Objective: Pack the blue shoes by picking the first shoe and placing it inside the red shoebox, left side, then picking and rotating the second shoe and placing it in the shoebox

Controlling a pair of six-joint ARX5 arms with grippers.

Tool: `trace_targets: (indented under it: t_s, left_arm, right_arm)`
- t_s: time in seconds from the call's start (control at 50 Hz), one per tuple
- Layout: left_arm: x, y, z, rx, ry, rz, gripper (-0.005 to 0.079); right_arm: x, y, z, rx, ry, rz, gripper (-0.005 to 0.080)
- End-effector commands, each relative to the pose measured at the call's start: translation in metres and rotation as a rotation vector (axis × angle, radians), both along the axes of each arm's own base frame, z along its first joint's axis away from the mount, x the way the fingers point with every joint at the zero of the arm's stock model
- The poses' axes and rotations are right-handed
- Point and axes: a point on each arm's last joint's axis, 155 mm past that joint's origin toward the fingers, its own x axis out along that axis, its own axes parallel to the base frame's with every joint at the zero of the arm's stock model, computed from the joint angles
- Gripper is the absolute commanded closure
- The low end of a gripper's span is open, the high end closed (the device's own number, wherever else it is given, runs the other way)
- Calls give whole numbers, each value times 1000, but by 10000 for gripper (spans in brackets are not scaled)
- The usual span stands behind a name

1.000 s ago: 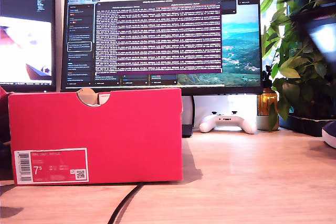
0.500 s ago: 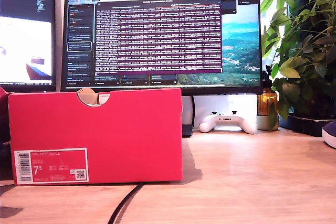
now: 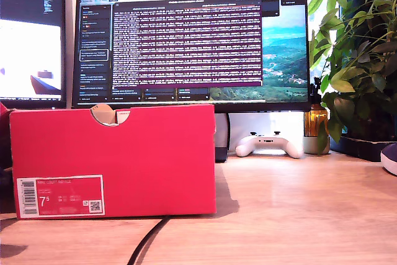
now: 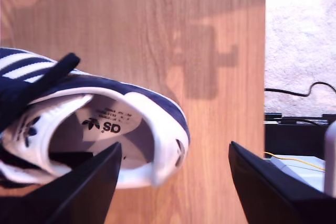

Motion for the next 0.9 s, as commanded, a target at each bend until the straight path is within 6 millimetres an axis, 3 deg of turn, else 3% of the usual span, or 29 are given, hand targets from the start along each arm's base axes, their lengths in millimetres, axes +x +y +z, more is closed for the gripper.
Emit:
trace_targets:
  t_s: [0.0, 0.58, 0.66, 0.72, 0.76, 0.88]
  left_arm:
    - [-5, 0, -9, 12, 13, -11, 764]
    - [-5, 0, -9, 12, 13, -11, 764]
    - [-5, 0, -9, 12, 13, -11, 764]
    - [-5, 0, -9, 12, 13, -11, 764]
    - [-5, 0, -9, 12, 13, -11, 764]
    - [-5, 0, -9, 12, 13, -11, 764]
  right_arm:
    - [-7, -3, -12, -3, 37, -13, 162]
    - [-13, 5, -71, 80, 52, -86, 183]
    - [-15, 6, -74, 83, 51, -91, 343]
    - [-17, 7, -75, 88, 55, -109, 609]
    - [-17, 6, -75, 89, 53, -125, 729]
    - [-15, 12, -76, 119, 41, -130, 754]
